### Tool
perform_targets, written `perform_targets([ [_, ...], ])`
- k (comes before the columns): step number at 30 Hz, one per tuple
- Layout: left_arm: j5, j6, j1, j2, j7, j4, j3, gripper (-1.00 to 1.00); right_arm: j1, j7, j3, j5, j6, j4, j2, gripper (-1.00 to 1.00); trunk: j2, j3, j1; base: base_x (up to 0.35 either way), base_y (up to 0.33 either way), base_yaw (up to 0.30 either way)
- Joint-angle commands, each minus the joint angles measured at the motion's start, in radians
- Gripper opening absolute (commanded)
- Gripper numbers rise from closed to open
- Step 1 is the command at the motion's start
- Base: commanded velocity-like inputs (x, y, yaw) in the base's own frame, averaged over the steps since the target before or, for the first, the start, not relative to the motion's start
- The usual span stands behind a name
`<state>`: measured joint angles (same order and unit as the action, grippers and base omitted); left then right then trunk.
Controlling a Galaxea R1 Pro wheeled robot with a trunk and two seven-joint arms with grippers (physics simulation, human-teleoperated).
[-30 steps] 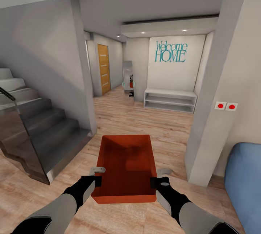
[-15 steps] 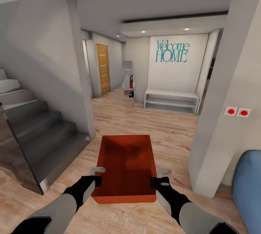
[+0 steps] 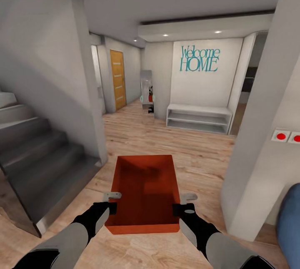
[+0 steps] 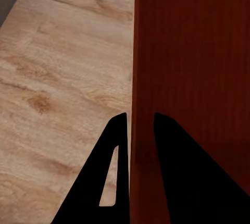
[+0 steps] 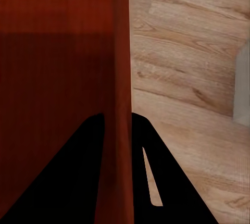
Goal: Move the two storage containers from the living room to the garage. In the garage, place one container on the floor and stack the other container on top of it (either order is fine).
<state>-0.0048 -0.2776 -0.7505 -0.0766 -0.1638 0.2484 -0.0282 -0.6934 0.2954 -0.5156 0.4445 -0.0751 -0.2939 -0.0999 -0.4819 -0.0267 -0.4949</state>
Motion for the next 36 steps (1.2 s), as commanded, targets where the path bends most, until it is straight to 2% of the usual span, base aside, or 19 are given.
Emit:
perform_targets([
  [1,0.003,-0.006,0.000,0.012,-0.005,0.000,-0.003,-1.00,-0.002,0.004,0.012,-0.003,0.009,-0.042,0.001,-1.00,-0.002,-0.002,-0.001,0.324,0.000,0.000],
  [28,0.003,-0.006,0.000,0.012,-0.005,0.000,-0.003,-1.00,-0.002,0.004,0.012,-0.003,0.009,-0.042,0.003,-1.00,-0.002,-0.002,-0.001,0.324,0.000,-0.001],
  [36,0.003,-0.006,0.000,0.012,-0.005,0.000,-0.003,-1.00,-0.002,0.005,0.012,-0.003,0.009,-0.042,0.003,-1.00,-0.002,-0.002,-0.001,0.324,0.000,-0.105],
])
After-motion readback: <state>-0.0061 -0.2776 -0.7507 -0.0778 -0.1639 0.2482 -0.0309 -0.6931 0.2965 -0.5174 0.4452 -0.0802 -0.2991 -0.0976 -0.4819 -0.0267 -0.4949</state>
